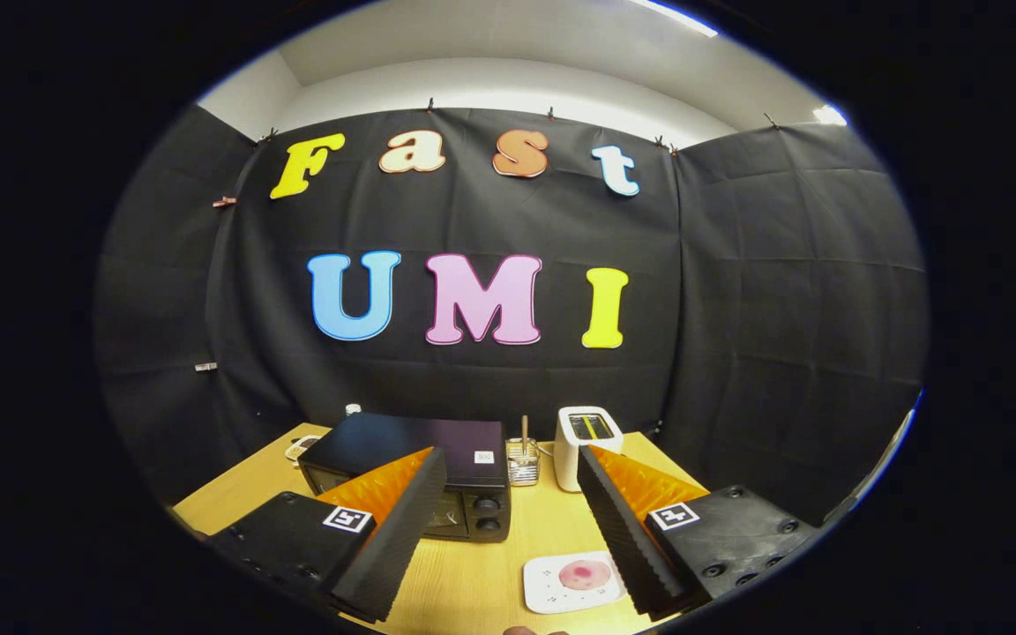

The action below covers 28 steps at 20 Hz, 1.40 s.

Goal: Open the toaster oven, put the food inside, and close the toaster oven door.

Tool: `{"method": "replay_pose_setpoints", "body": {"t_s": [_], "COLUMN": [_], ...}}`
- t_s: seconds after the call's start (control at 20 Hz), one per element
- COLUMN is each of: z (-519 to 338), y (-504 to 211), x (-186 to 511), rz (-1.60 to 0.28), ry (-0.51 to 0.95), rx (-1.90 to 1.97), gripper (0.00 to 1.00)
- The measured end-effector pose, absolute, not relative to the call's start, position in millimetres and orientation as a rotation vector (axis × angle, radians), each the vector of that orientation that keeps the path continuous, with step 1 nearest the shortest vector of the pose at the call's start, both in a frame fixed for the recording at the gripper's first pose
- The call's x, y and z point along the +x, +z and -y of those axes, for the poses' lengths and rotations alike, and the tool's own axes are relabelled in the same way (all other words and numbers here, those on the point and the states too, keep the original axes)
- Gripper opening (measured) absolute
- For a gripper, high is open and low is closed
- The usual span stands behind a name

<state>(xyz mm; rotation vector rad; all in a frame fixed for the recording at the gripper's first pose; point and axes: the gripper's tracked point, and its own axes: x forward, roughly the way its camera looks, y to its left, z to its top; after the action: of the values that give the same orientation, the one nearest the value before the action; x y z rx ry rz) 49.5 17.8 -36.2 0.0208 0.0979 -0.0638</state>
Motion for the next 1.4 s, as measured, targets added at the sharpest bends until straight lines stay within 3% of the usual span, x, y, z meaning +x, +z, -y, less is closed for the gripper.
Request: {"method": "replay_pose_setpoints", "body": {"t_s": [1.4], "z": [-192.3], "y": [-193.3], "x": [189.5], "rz": [-0.351], "ry": [0.05], "rx": [0.064], "gripper": [0.98]}}
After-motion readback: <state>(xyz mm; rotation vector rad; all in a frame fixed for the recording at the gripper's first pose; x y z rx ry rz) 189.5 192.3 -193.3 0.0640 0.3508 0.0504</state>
